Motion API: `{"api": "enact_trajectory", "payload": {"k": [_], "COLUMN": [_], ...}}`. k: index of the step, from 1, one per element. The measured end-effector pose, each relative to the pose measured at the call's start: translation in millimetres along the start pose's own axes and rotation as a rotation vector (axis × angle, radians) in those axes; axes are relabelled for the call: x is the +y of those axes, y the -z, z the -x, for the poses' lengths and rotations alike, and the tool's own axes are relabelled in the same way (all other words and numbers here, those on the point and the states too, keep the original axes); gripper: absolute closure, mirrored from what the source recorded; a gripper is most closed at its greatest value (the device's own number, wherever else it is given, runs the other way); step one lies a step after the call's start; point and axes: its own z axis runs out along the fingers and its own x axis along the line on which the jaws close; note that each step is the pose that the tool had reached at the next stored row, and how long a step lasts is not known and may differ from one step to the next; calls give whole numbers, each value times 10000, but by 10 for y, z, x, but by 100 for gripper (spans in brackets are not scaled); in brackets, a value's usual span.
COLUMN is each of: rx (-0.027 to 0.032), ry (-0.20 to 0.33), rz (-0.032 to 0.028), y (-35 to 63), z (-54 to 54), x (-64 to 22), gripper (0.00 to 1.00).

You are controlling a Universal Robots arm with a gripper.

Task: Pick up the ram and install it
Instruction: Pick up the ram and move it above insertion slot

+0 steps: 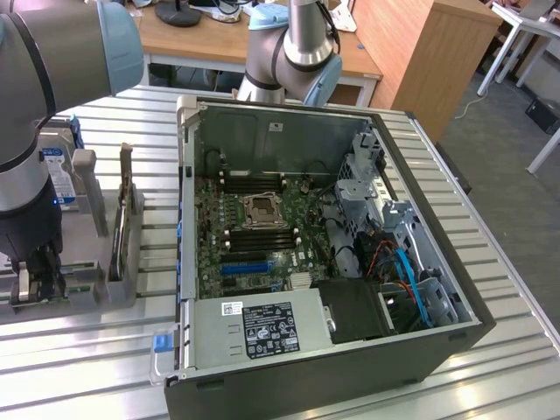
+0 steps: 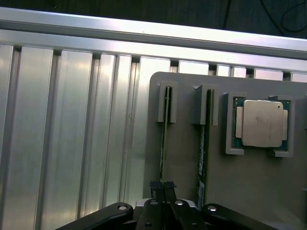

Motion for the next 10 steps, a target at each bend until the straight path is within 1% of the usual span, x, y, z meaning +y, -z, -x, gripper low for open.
{"api": "enact_trajectory", "payload": {"k": [10], "rx": [-1], "ry": [0], "rz": [0], "y": [0], "z": [0], "x": [0], "gripper": [88]}}
